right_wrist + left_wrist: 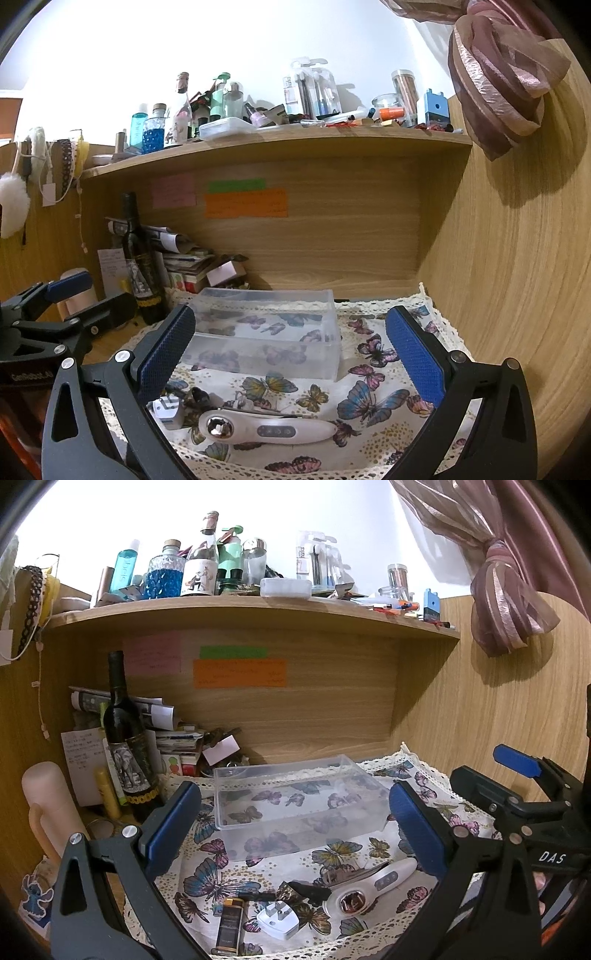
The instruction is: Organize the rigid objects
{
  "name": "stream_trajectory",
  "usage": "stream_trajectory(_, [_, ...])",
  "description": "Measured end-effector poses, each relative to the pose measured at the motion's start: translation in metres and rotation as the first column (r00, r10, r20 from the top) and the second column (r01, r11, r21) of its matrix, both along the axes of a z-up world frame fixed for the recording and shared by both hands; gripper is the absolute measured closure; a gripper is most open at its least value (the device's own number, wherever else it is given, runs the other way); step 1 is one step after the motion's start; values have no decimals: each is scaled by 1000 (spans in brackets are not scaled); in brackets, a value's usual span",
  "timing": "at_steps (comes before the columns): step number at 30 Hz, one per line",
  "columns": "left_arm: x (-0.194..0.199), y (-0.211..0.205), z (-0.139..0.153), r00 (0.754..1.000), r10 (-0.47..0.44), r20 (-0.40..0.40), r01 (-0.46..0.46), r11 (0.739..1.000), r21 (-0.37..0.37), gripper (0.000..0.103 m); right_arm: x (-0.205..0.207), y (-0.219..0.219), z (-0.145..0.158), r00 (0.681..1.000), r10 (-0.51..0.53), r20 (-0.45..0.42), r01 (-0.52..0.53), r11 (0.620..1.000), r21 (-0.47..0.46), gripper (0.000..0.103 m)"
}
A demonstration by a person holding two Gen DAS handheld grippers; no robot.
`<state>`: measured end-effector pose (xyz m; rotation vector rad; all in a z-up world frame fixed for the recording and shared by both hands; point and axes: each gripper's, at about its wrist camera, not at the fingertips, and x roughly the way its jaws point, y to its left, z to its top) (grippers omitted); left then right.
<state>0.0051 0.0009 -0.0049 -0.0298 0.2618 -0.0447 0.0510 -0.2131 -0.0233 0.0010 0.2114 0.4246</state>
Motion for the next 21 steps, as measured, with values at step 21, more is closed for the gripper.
stream_trajectory(21, [19, 46, -42, 977, 72, -199, -80, 996, -34, 17, 37, 23, -55, 956, 167, -242, -207, 967, -150, 13])
